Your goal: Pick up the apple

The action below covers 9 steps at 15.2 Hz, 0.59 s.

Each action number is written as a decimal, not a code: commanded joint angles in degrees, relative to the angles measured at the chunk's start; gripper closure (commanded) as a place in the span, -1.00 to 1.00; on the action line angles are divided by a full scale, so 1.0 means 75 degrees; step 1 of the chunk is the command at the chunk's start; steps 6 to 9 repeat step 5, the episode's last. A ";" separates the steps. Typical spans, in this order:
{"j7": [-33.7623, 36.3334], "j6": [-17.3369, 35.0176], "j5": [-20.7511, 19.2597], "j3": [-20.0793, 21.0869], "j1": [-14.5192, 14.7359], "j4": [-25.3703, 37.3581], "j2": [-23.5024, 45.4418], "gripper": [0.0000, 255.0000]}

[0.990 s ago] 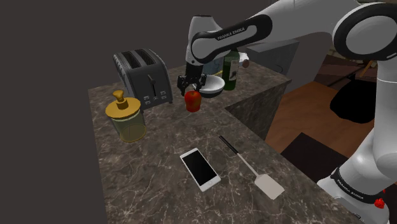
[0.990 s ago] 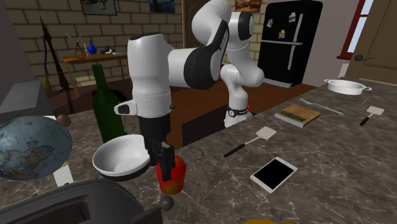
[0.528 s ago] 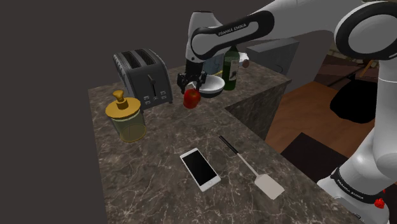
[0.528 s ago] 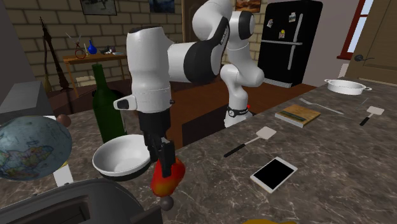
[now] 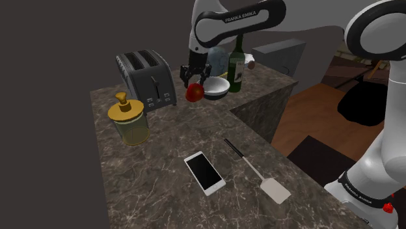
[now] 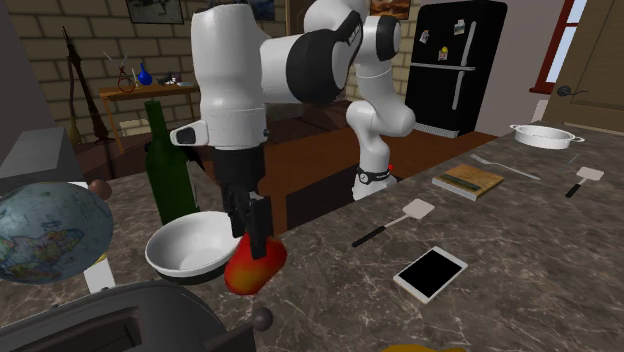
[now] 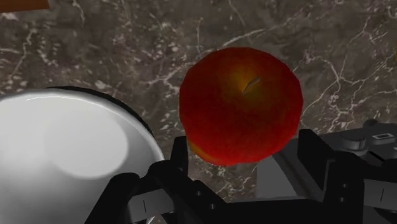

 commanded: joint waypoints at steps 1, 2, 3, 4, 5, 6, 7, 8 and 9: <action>0.0015 -0.0173 0.0005 0.0005 0.0000 0.0102 -0.0069 1.00; 0.0023 -0.0269 0.0004 0.0006 0.0001 0.0188 -0.0080 1.00; 0.0030 -0.0367 0.0003 0.0007 0.0003 0.0277 -0.0090 1.00; 0.0031 -0.0381 0.0003 0.0007 0.0003 0.0288 -0.0092 1.00; 0.0032 -0.0381 0.0003 0.0007 0.0003 0.0290 -0.0091 1.00; 0.0032 -0.0381 0.0003 0.0007 0.0003 0.0290 -0.0091 1.00; 0.0032 -0.0381 0.0003 0.0007 0.0003 0.0290 -0.0091 1.00; 0.0032 -0.0381 0.0003 0.0007 0.0003 0.0290 -0.0091 1.00; 0.0032 -0.0381 0.0003 0.0007 0.0003 0.0290 -0.0091 1.00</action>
